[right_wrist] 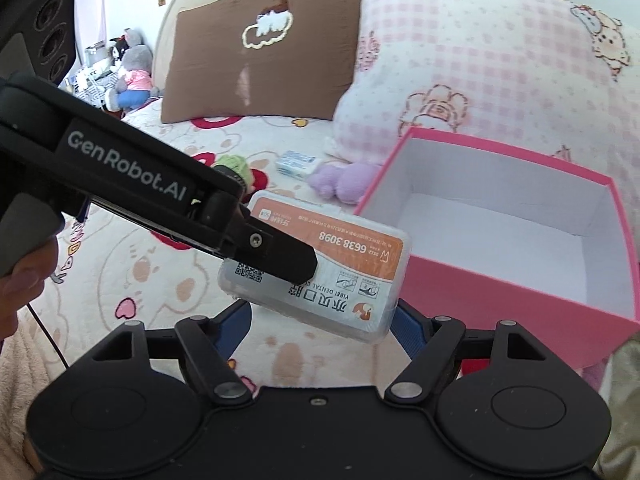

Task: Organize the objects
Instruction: 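Carry the clear labeled box with the left tool into the pink box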

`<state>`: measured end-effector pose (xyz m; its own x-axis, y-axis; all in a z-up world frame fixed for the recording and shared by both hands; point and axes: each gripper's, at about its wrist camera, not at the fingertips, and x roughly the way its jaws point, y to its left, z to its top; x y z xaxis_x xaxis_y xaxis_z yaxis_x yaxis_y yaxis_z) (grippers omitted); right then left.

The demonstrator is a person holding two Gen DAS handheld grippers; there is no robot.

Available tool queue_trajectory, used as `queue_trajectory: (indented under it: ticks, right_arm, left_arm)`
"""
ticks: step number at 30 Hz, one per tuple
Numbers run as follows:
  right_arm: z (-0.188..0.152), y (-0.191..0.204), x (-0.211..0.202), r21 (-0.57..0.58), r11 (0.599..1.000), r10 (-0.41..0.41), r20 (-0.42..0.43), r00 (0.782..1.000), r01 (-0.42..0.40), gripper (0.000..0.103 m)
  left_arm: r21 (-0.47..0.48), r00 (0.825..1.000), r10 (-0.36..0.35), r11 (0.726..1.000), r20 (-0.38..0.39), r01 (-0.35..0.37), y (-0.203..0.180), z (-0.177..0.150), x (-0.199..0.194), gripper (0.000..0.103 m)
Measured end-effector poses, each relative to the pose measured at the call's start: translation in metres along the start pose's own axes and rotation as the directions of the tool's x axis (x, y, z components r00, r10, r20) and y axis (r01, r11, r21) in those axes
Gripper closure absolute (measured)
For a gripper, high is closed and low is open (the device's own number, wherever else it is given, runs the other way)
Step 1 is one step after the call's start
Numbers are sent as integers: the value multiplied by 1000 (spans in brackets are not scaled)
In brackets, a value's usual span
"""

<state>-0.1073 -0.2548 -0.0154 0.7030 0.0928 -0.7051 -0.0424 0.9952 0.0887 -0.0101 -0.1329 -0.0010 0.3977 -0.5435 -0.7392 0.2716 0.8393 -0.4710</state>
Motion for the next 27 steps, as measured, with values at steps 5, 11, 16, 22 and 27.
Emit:
queue_trajectory:
  ticks: [5, 11, 16, 22, 27]
  right_arm:
    - [2, -6, -6, -21, 998, -53, 14, 998, 54, 23]
    - [3, -15, -14, -24, 997, -73, 36, 997, 74, 23]
    - [5, -22, -18, -5, 997, -78, 42, 996, 78, 23]
    - [13, -34, -21, 11, 995, -95, 26, 995, 95, 23]
    - [21, -47, -20, 11, 993, -117, 14, 993, 117, 23]
  left_arm:
    - [1, 999, -38, 999, -3, 38, -10, 8, 5, 53]
    - [27, 999, -37, 999, 2, 36, -23, 12, 5, 53]
    - [33, 999, -43, 999, -3, 43, -30, 20, 8, 53]
    - [34, 998, -61, 998, -12, 62, -39, 33, 20, 53]
    - [22, 996, -89, 996, -14, 90, -43, 47, 34, 53]
